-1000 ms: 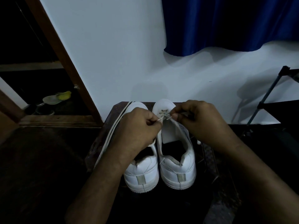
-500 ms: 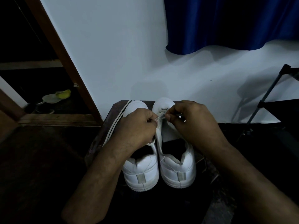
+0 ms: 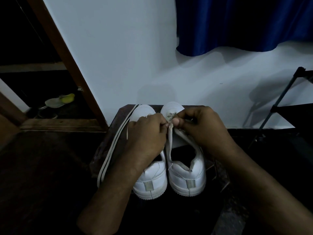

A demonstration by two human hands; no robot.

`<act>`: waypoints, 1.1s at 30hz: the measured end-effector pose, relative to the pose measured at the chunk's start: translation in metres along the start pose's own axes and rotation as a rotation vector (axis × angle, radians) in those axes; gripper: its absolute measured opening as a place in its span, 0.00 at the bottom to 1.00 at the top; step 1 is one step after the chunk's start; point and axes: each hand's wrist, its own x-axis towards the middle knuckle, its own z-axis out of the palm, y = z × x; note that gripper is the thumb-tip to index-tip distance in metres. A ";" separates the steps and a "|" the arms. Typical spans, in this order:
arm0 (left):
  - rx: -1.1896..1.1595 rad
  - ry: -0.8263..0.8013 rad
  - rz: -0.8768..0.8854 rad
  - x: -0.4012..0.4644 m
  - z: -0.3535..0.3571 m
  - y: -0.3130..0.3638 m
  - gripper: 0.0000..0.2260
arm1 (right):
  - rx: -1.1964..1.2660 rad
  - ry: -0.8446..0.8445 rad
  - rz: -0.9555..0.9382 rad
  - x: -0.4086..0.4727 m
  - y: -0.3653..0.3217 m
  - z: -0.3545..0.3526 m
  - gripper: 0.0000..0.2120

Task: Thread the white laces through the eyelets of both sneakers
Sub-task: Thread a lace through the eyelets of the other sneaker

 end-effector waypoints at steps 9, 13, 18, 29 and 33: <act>-0.702 0.456 -0.115 0.007 -0.017 0.002 0.08 | -0.108 0.036 0.104 0.004 0.010 -0.021 0.24; -1.275 0.291 -0.163 0.006 -0.030 0.008 0.12 | -0.009 0.119 0.075 0.005 0.008 -0.019 0.25; 0.081 0.097 0.157 0.004 -0.021 -0.018 0.06 | 0.388 0.072 0.051 0.004 -0.003 -0.017 0.23; -0.880 0.239 -0.073 0.009 -0.022 -0.006 0.11 | 0.375 -0.024 -0.056 0.002 -0.004 -0.016 0.08; -1.160 0.109 -0.118 0.004 -0.030 0.002 0.13 | 0.456 0.014 -0.031 0.003 -0.005 -0.015 0.10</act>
